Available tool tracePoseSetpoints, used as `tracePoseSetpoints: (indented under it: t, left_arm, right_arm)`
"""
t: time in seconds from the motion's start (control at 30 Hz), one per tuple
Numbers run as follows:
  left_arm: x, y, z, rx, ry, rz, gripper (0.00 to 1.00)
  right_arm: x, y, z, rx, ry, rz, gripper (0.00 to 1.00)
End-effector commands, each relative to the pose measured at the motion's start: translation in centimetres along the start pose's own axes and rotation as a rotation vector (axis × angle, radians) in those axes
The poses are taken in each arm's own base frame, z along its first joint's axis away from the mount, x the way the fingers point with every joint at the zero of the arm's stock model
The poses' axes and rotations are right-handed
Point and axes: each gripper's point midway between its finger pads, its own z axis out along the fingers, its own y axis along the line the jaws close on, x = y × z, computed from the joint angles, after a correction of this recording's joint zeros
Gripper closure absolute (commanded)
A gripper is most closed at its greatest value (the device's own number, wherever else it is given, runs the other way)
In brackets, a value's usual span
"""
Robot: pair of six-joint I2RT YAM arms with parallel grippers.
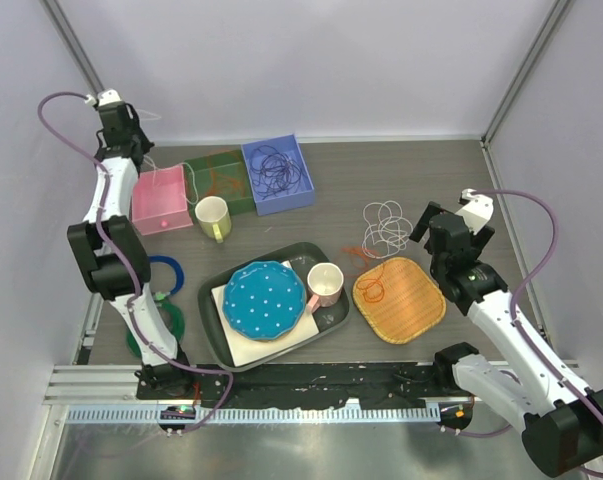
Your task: Untangle the cables
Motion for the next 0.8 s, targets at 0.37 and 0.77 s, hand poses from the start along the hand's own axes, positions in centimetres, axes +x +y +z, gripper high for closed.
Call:
tracePoseSetpoints:
  t: [0.37,0.77]
  left_arm:
    - [-10.3,-0.5,-11.7,0.161,-0.541,-0.141,1.0]
    - [-9.9,0.4,-9.8,0.141,-0.555,-0.073,1.0]
  right_arm:
    - [-1.6,0.0,-0.4,-0.005,-0.054,0.061,0.01]
    - [-0.8,0.7,0.4,-0.011,-0.023,0.029,0.01]
